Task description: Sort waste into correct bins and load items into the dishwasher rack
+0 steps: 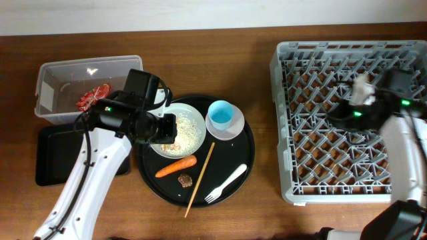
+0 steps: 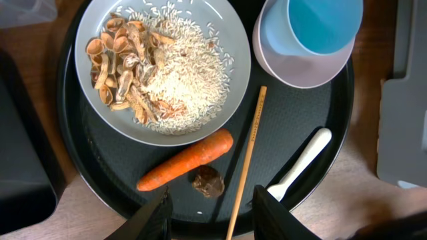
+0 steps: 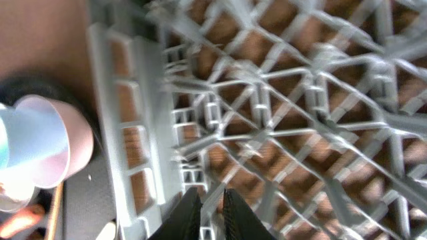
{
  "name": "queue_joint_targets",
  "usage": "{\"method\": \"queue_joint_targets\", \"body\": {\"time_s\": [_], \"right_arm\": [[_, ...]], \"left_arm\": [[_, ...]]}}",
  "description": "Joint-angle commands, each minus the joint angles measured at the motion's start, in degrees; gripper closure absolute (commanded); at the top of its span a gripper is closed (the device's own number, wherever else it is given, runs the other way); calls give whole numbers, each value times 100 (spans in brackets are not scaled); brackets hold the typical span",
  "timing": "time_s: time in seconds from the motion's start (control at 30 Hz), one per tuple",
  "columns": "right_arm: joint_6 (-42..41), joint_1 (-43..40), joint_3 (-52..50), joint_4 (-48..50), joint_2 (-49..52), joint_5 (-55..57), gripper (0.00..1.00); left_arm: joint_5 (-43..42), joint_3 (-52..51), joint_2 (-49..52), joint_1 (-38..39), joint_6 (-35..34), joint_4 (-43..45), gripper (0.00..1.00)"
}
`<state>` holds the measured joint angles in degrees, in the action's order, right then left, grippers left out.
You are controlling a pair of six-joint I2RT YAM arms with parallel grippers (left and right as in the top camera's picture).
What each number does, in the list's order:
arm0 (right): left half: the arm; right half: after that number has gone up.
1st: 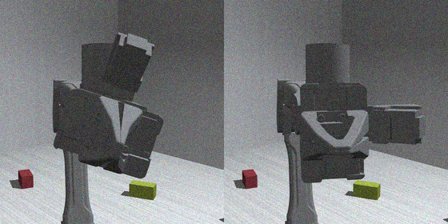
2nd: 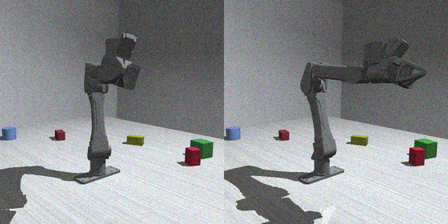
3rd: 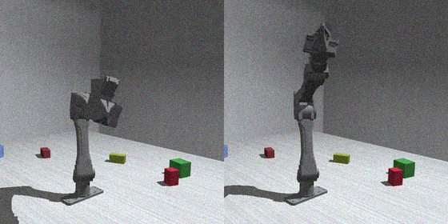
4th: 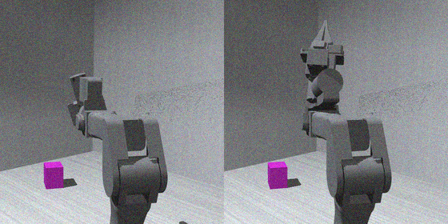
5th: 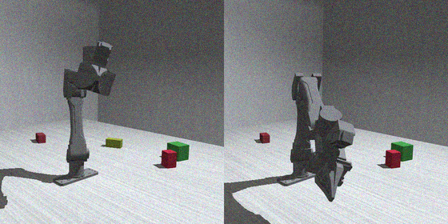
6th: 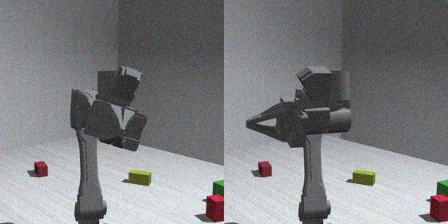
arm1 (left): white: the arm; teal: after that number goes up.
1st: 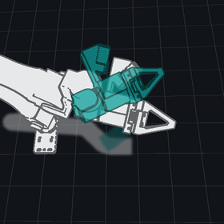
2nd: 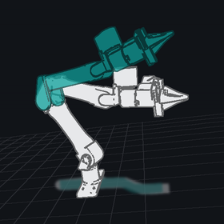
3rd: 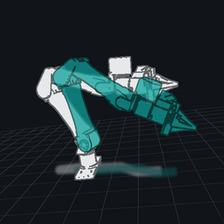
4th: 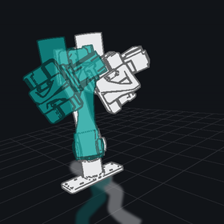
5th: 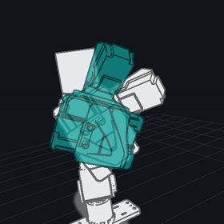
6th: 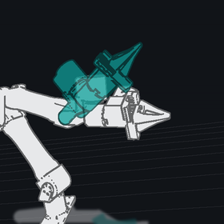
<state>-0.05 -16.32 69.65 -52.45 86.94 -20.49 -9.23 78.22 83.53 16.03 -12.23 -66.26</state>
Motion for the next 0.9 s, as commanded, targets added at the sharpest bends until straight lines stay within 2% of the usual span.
{"method": "queue_joint_targets", "body": {"time_s": [0.0,0.17,0.4,0.6,0.77,0.87], "right_arm": [[-107,717,39,87,-13,800,84],[-798,1298,24,151,461,1593,90],[-728,1797,22,474,1294,695,90],[-603,2249,24,813,1370,457,89],[-597,2387,22,632,1370,203,90],[-424,2498,22,533,1373,-339,90]], "left_arm": [[31,22,-68,-22,33,-2,62],[31,22,-68,-22,33,-35,61],[33,22,-68,-22,33,-68,62],[33,22,-68,-22,33,-70,62],[35,22,-68,-22,33,-70,62],[120,22,-68,-22,33,-72,62]]}}
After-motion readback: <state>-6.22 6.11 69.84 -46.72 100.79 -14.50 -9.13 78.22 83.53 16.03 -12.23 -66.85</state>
